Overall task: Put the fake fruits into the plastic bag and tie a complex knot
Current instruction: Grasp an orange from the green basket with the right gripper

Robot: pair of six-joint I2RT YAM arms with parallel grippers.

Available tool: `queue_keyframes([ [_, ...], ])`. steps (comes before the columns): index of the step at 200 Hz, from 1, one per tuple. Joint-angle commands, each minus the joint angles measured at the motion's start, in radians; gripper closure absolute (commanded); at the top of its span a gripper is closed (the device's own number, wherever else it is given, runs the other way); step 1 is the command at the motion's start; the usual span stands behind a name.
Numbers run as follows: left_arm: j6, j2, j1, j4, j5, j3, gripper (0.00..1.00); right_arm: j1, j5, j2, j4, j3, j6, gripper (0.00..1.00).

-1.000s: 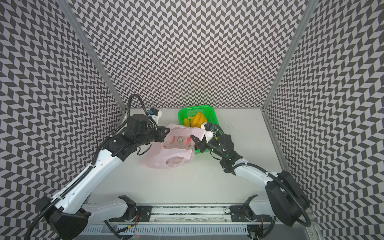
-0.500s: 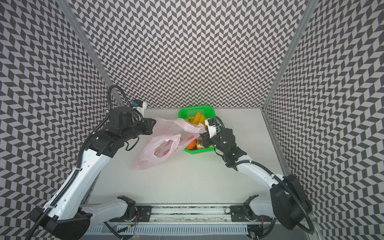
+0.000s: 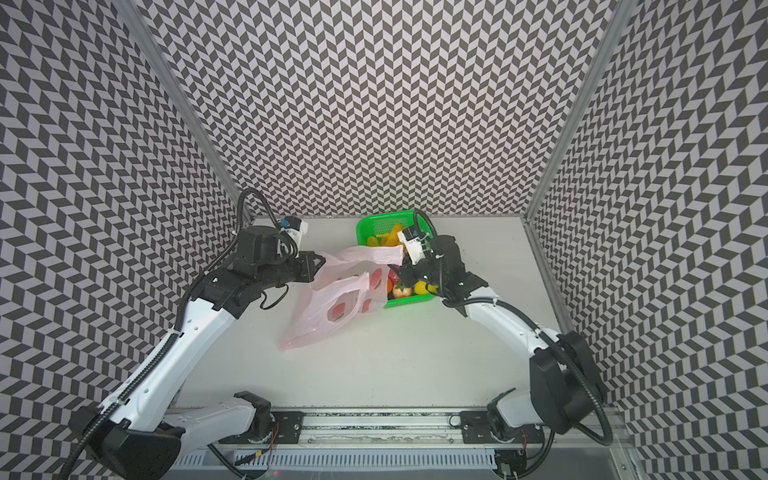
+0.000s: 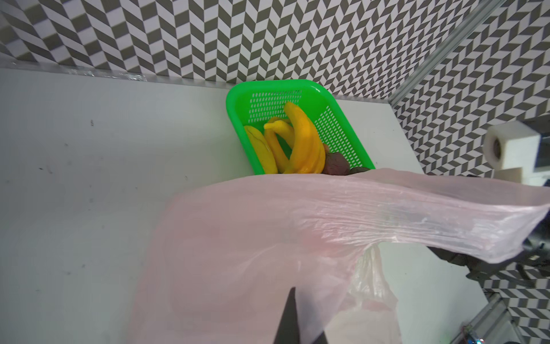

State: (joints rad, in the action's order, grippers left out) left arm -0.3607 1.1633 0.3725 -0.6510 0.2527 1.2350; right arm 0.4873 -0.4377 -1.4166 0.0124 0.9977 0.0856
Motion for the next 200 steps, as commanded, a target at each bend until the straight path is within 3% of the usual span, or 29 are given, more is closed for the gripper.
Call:
queue_keyframes([
  [1,-0.077,0.006,-0.007,0.090,0.068,-0.004,1.00,-0.017,-0.016,0.068,-0.086,0.004,-0.027,0.52],
  [40,-0.101,0.041,-0.014,0.092,0.072,0.006,1.00,-0.061,-0.024,0.194,-0.223,-0.003,-0.032,0.17],
  [76,-0.136,0.075,-0.064,0.072,0.077,0.053,1.00,-0.111,-0.013,0.334,-0.308,-0.033,-0.046,0.00],
  [124,-0.187,0.131,-0.093,0.111,0.191,0.076,1.00,-0.191,0.009,0.315,-0.358,-0.009,-0.016,0.00],
  [165,-0.193,0.136,-0.096,0.132,0.221,0.069,1.00,-0.181,0.030,0.160,-0.311,0.001,0.040,0.10],
  [200,-0.188,0.129,-0.102,0.137,0.238,0.060,1.00,-0.094,0.192,0.009,-0.325,0.077,0.021,0.12],
])
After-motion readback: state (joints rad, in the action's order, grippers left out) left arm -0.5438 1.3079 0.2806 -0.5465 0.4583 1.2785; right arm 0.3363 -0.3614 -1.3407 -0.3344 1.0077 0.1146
